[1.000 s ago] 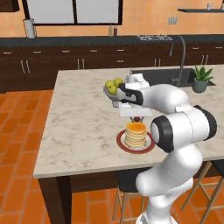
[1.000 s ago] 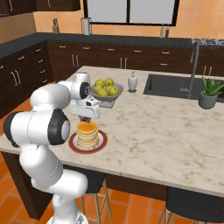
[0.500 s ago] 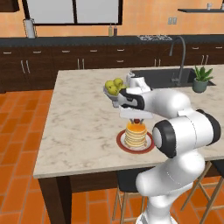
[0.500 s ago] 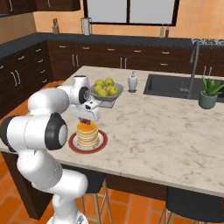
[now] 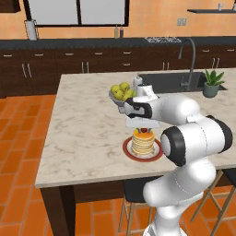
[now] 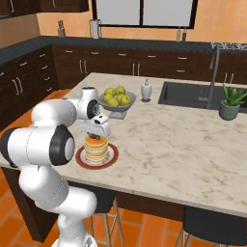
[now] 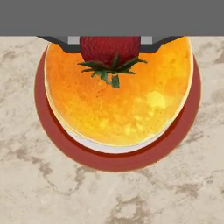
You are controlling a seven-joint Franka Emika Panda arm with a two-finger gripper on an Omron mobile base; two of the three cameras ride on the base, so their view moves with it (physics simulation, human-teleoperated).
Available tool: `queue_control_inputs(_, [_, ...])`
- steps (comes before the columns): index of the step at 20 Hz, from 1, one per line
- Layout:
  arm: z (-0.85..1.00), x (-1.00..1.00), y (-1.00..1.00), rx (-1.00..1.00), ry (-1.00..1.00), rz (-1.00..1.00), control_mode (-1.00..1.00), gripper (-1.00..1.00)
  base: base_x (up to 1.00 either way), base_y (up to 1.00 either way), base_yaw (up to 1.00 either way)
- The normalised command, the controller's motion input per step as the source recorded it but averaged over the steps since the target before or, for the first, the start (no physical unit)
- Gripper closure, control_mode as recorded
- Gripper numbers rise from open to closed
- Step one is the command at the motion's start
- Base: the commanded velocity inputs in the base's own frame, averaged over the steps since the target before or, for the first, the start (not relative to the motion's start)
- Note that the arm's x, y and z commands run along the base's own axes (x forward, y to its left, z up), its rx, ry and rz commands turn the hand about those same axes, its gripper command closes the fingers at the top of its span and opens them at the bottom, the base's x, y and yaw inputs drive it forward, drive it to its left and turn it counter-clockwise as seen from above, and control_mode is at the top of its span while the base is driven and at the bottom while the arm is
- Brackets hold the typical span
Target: Take the strawberry from the fridge and place it on top of the pancake, located on the dining counter.
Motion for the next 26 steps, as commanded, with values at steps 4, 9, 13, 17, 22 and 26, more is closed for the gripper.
queue_control_inputs(4, [-0.21, -0.28, 0.0, 0.0, -0.03, 0.0, -1.0, -1.0, 0.0, 0.0, 0.0])
queue_control_inputs(9, [0.08, -0.65, 0.0, 0.01, -0.11, 0.0, -1.0, -1.0, 0.0, 0.0, 0.0])
queue_control_inputs(13, [0.43, -0.37, -0.06, 0.0, -0.14, 0.0, -1.0, -1.0, 0.0, 0.0, 0.0])
queue_control_inputs(17, [0.67, -0.58, -0.21, 0.03, -0.14, 0.0, -1.0, -1.0, 0.0, 0.0, 0.0])
queue_control_inputs(22, [0.5, -0.93, -0.39, 0.12, -0.09, 0.0, -1.0, -1.0, 0.0, 0.0, 0.0])
queue_control_inputs(26, [0.09, -0.93, -0.38, 0.11, -0.1, 0.0, -1.0, -1.0, 0.0, 0.0, 0.0])
